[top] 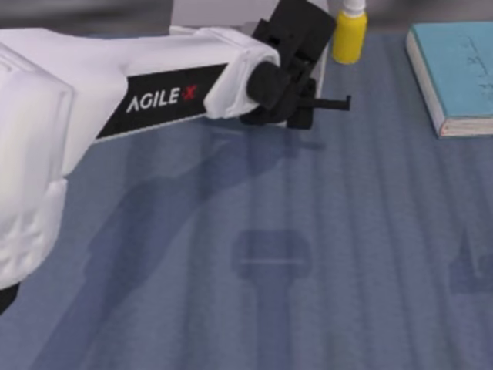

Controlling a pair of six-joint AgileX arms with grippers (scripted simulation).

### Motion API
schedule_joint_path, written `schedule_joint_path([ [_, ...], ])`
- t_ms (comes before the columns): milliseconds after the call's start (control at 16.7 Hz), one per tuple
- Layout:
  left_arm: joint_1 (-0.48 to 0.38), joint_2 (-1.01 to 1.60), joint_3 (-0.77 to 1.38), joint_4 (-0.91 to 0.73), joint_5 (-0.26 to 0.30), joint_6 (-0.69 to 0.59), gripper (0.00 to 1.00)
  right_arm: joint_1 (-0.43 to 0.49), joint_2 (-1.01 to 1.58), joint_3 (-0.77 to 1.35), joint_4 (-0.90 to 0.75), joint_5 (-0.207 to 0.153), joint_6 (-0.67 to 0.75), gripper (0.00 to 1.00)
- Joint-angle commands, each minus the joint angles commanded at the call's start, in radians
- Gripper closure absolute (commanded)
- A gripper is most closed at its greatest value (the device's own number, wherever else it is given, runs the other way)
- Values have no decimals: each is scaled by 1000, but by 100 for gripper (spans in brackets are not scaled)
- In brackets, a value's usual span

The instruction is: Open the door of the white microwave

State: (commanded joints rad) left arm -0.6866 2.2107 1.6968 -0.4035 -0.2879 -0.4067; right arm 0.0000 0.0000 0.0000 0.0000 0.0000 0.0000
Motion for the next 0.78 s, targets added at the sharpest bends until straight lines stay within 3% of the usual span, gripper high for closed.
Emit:
schedule_joint_path([
  [780, 21, -63, -95, 57, 46, 75, 100, 0, 0, 0, 0, 0, 0, 0],
])
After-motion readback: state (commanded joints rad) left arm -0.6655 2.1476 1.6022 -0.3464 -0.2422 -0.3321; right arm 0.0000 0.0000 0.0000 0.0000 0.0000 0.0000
